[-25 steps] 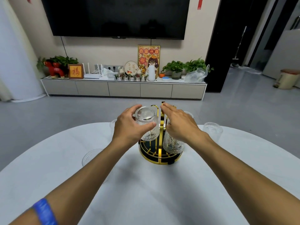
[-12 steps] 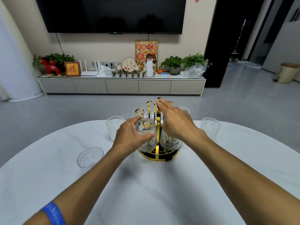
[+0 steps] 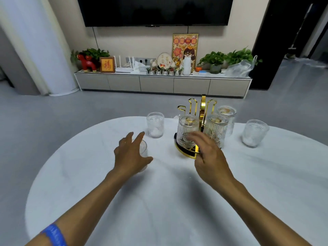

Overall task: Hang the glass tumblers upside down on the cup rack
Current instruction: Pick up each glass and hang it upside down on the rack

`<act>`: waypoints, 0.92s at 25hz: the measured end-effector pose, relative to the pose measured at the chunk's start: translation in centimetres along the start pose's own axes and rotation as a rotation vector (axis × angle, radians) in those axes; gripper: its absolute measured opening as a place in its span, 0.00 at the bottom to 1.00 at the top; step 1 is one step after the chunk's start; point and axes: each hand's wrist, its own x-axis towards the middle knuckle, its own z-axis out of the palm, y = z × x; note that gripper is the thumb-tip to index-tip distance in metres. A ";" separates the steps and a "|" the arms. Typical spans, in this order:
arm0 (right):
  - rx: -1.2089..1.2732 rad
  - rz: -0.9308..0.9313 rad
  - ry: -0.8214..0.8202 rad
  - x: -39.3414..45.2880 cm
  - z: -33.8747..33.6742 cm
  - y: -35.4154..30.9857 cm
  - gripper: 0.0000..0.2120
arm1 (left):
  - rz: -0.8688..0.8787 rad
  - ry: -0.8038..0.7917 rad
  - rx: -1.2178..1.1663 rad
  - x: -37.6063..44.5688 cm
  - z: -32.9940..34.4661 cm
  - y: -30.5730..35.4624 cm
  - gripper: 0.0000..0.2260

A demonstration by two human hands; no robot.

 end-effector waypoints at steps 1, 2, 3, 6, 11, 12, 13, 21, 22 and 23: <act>0.035 0.037 -0.011 -0.6 0.5 -0.2 0.29 | -0.051 -0.072 -0.002 0.1 0.1 -0.9 0.43; 0.085 0.071 -0.010 -0.9 0.7 -0.5 0.29 | -0.076 -0.121 -0.043 0.3 0.2 -1.3 0.43; 0.132 0.098 -0.015 -1.1 0.8 -0.8 0.28 | -0.084 -0.139 -0.098 0.5 0.1 -1.5 0.42; 0.194 0.252 -0.127 -2.1 1.2 -1.2 0.22 | -0.085 -0.064 -0.266 0.0 -0.9 -1.1 0.36; 0.772 0.800 -0.471 -2.9 1.6 -3.7 0.12 | -0.193 -0.053 -1.114 -4.4 -2.7 1.8 0.34; 0.929 0.809 -0.433 -3.0 1.9 -4.5 0.13 | -0.190 -0.087 -1.185 -5.2 -2.9 2.4 0.34; 1.038 0.805 -0.352 -2.9 2.1 -5.2 0.14 | -0.175 -0.116 -1.196 -5.8 -3.2 2.9 0.35; 0.717 0.359 0.006 -1.8 -1.0 -7.0 0.11 | 0.336 -0.095 -0.796 -6.8 -5.3 5.7 0.43; 0.652 0.315 0.005 -1.6 -1.3 -7.0 0.11 | 0.385 -0.053 -0.781 -6.7 -5.2 6.1 0.43; 0.597 0.283 -0.007 -1.3 -1.5 -6.9 0.10 | 0.409 -0.013 -0.775 -6.4 -5.1 6.4 0.42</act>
